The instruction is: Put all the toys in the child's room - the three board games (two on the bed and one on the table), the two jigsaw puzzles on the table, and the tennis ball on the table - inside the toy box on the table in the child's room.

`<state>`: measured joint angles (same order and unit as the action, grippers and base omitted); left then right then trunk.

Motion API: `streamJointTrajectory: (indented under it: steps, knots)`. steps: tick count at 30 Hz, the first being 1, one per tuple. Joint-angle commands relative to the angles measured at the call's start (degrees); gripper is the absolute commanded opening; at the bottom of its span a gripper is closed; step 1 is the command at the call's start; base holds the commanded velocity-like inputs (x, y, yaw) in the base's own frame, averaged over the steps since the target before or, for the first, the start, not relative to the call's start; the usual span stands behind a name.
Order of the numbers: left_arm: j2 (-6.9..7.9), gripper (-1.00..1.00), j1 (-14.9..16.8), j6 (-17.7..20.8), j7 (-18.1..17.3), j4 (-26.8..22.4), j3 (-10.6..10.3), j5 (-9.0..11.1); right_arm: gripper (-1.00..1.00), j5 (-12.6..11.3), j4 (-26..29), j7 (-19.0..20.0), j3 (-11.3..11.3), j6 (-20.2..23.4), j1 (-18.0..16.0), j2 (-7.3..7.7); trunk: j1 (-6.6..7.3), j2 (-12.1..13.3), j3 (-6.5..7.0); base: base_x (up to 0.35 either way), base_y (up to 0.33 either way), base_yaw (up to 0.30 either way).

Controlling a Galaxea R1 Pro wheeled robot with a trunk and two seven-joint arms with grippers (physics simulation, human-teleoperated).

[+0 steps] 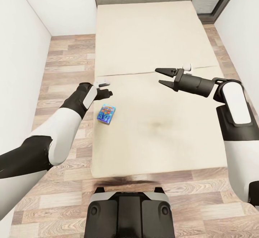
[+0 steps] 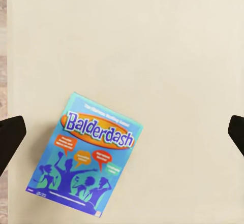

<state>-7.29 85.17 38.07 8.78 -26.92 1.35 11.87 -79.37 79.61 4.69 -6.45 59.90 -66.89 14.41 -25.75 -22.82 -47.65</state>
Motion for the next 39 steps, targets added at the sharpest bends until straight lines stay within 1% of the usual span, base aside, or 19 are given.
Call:
streamJointTrajectory:
  steps: [1, 22, 39]
  knots:
    - [-0.01, 1.00, 0.1, 0.2, 0.4, -0.1, 0.1, 0.6, 1.00, 0.5, 0.0, 0.5, 0.0, 0.1, 0.0, 0.02, -0.03, -0.1, -0.16, 0.000, 0.000, 0.000]
    - [2.08, 1.00, 0.7, 0.1, 0.5, -0.1, 0.2, 0.7, 1.00, 0.5, 0.1, 0.5, -0.1, 0.1, 0.0, -0.19, -0.03, -0.1, -2.14, 0.000, 0.000, 0.000]
    - [2.28, 1.00, 0.8, -0.3, 0.5, -0.1, 0.2, 0.7, 1.00, 0.5, 0.1, 0.4, -0.2, 0.1, -0.1, -0.52, -0.03, -0.1, -3.74, 0.000, 0.000, 0.000]
